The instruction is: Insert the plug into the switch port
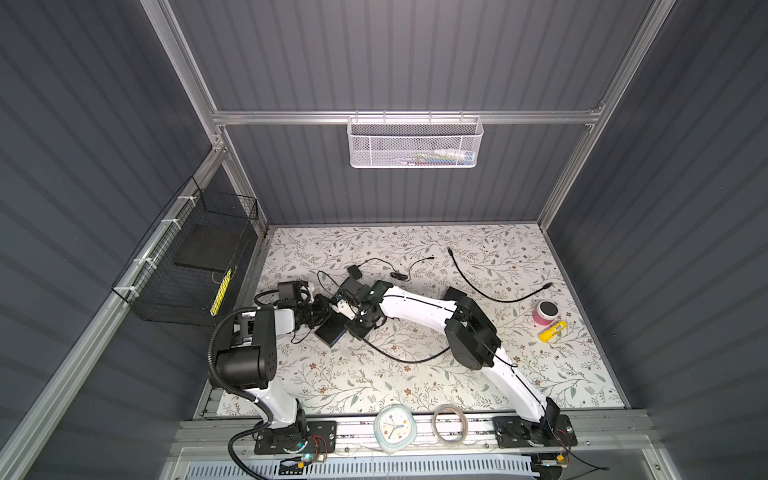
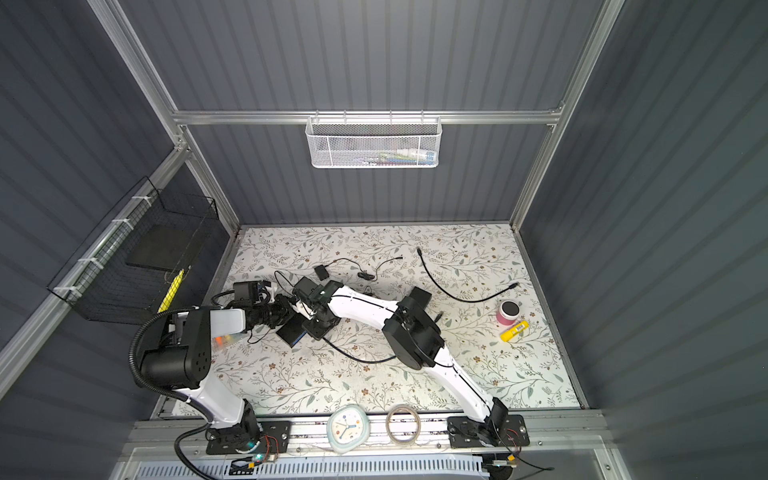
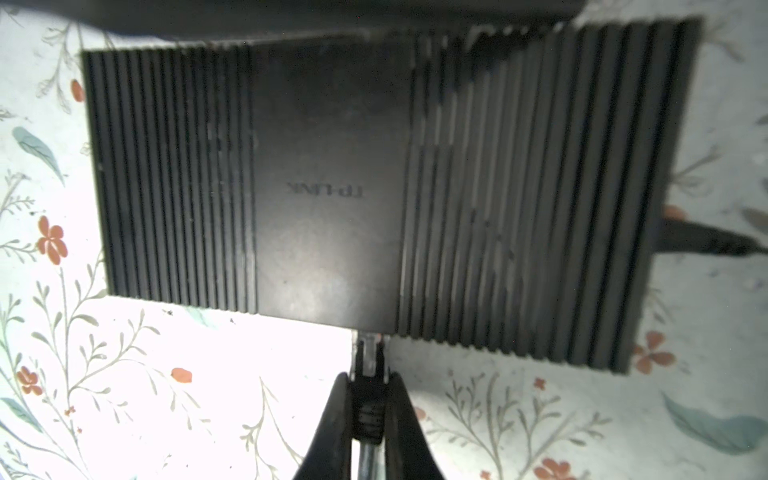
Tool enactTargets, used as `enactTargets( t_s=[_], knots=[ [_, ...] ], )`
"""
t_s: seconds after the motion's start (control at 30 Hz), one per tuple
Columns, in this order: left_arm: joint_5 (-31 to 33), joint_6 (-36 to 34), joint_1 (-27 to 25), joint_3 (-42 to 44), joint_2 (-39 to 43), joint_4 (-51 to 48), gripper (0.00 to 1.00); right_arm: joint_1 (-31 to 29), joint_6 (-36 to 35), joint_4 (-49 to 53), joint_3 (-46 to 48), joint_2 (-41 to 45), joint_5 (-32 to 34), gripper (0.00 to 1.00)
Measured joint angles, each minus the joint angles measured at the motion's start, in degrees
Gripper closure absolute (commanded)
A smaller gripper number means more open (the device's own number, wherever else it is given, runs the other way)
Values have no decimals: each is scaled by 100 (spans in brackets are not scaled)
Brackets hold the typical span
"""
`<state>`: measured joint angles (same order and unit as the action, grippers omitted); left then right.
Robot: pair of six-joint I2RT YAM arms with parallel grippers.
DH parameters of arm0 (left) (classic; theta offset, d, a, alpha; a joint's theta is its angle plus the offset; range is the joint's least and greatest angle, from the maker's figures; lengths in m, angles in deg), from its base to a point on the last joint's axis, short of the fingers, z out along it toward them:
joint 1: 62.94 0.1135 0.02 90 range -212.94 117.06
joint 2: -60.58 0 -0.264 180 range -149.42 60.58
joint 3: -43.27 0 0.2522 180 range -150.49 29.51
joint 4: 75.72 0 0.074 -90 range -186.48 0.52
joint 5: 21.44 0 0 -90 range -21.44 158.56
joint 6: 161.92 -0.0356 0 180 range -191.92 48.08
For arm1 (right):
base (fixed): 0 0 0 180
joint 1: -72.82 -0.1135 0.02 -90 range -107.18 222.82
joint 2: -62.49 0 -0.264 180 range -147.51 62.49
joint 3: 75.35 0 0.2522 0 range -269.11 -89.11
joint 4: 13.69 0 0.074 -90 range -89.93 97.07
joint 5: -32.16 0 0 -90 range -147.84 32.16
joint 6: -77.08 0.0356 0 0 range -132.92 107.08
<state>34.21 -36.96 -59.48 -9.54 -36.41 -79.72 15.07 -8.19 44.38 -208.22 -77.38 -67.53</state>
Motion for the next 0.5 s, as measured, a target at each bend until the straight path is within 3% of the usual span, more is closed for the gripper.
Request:
enactTargets(
  t_s=[0.5],
  knots=[
    [2,2,0,0,-22,61,67,-61,181,168,-195,-2,17,100]
  ],
)
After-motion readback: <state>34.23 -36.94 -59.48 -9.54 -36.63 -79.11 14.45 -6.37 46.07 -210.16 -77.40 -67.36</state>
